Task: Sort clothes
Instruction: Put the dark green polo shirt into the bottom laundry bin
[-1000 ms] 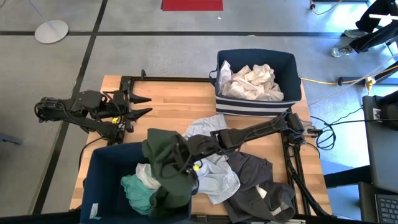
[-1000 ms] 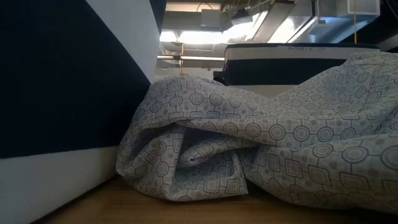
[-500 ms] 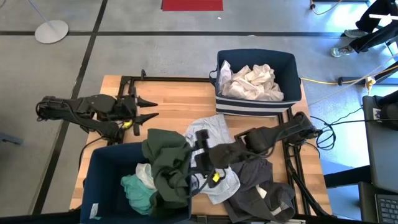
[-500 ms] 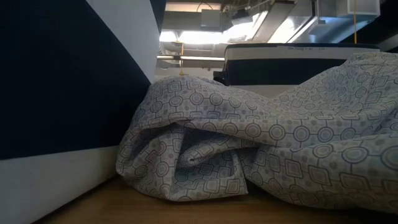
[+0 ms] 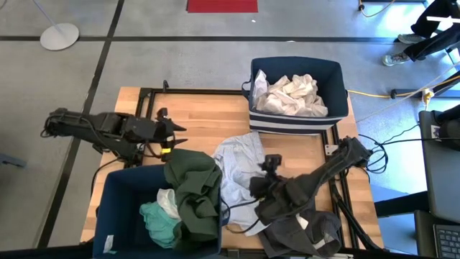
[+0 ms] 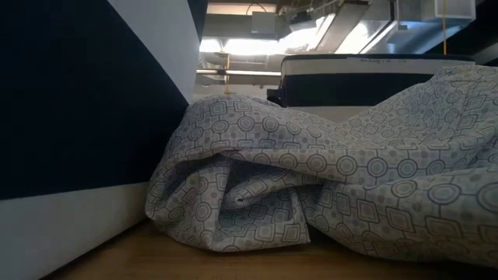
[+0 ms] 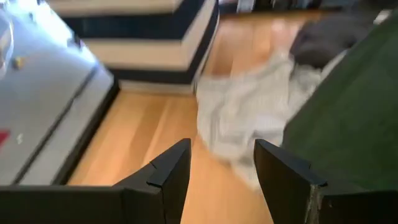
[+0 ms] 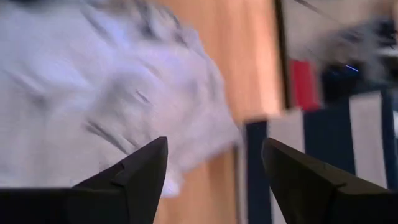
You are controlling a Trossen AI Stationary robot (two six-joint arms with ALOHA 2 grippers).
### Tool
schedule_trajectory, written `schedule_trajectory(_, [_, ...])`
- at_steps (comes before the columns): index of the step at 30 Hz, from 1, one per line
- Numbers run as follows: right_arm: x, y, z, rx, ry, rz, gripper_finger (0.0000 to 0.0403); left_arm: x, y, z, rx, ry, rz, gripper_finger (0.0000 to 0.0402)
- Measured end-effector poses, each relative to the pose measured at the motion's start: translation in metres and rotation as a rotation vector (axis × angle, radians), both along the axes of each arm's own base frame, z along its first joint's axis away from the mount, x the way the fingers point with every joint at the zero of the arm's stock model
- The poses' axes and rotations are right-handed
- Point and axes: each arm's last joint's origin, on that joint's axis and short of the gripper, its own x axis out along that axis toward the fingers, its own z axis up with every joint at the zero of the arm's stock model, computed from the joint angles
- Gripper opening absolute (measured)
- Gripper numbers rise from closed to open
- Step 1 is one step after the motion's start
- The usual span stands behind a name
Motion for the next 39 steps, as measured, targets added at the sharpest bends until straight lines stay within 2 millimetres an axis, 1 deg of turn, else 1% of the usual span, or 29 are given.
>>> schedule_trajectory(4, [-0.01, -0.003, -0.048, -0.094, 0.066, -0.072, 0.0262, 0.002, -0.001, -0.003, -0.05, 0.163, 0.032, 0.0166])
schedule_trajectory(7, [-0.013, -0.006, -0.082, -0.125, 0.031, -0.109, 0.0262, 0.008, -0.005, -0.009, -0.135, 0.233, -0.017, 0.0166])
schedule_trajectory(10, [-0.013, -0.008, -0.111, -0.167, -0.059, -0.114, 0.0262, 0.018, -0.013, -0.017, -0.268, 0.29, -0.188, 0.0166])
schedule_trajectory(12, [-0.014, -0.01, -0.126, -0.197, -0.111, -0.112, 0.0262, 0.026, -0.019, -0.017, -0.32, 0.272, -0.315, 0.0166])
schedule_trajectory(14, [-0.015, -0.013, -0.137, -0.227, -0.16, -0.115, 0.0262, 0.032, -0.023, -0.014, -0.335, 0.226, -0.407, 0.0166])
schedule_trajectory(17, [-0.015, -0.016, -0.146, -0.267, -0.222, -0.123, 0.0262, 0.039, -0.026, -0.008, -0.326, 0.148, -0.506, 0.0166])
schedule_trajectory(21, [-0.013, -0.023, -0.153, -0.29, -0.277, -0.145, 0.0262, 0.042, -0.028, 0.001, -0.324, 0.04, -0.565, 0.0166])
schedule_trajectory(25, [-0.012, -0.029, -0.159, -0.293, -0.282, -0.161, 0.0262, 0.046, -0.031, 0.011, -0.379, -0.064, -0.64, 0.0166])
schedule_trajectory(28, [-0.013, -0.03, -0.164, -0.291, -0.296, -0.165, 0.0262, 0.048, -0.032, 0.017, -0.406, -0.126, -0.66, 0.0166])
schedule_trajectory(31, [-0.013, -0.03, -0.167, -0.284, -0.309, -0.168, 0.0262, 0.048, -0.035, 0.02, -0.451, -0.138, -0.685, 0.0166])
schedule_trajectory(33, [-0.014, -0.03, -0.169, -0.281, -0.311, -0.168, 0.0262, 0.046, -0.041, 0.02, -0.487, -0.127, -0.715, 0.0166])
schedule_trajectory(37, [-0.015, -0.031, -0.169, -0.283, -0.31, -0.168, 0.0262, 0.04, -0.059, 0.02, -0.565, -0.088, -0.764, 0.0166])
schedule_trajectory(39, [-0.014, -0.031, -0.169, -0.28, -0.312, -0.169, 0.0262, 0.035, -0.069, 0.017, -0.583, -0.046, -0.732, 0.0166])
